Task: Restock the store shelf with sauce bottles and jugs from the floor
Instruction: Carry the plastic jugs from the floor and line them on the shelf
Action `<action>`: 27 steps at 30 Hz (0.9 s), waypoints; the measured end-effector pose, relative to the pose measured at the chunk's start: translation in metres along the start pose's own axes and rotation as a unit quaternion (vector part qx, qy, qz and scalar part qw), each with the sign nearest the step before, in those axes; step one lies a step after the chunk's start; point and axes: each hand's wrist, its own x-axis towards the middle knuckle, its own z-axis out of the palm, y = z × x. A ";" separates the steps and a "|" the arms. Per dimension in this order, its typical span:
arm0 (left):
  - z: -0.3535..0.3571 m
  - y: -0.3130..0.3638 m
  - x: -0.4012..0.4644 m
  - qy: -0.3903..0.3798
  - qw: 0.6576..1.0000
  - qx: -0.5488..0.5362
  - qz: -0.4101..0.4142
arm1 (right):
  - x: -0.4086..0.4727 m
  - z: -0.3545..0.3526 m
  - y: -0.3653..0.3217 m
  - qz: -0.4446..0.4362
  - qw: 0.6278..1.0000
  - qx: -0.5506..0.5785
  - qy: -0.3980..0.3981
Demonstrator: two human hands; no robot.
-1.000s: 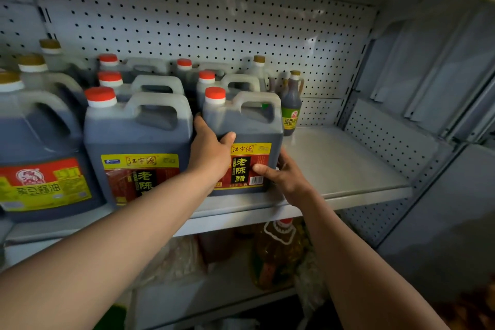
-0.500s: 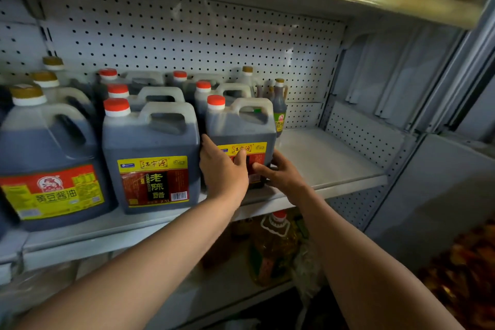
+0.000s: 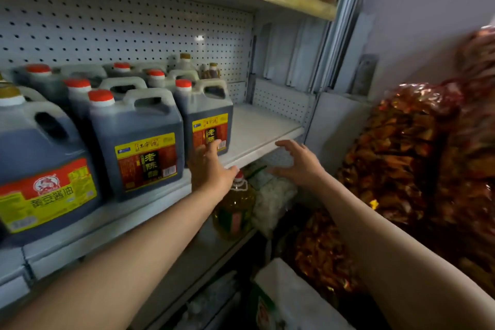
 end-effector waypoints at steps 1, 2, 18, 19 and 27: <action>-0.004 -0.001 -0.012 -0.020 1.000 -0.006 0.010 | -0.022 -0.004 0.002 0.017 1.000 -0.017 0.006; -0.007 0.000 -0.024 -0.038 0.999 -0.011 0.016 | -0.043 -0.008 0.004 0.037 0.999 -0.030 0.013; 0.019 0.044 -0.261 -0.285 0.944 -0.064 0.153 | -0.388 -0.085 -0.005 0.267 0.953 -0.119 0.085; 0.019 0.051 -0.275 -0.291 0.941 -0.063 0.161 | -0.406 -0.092 -0.007 0.274 0.950 -0.120 0.090; 0.016 0.124 -0.429 -0.331 0.915 -0.084 0.216 | -0.594 -0.159 -0.004 0.343 0.920 -0.127 0.137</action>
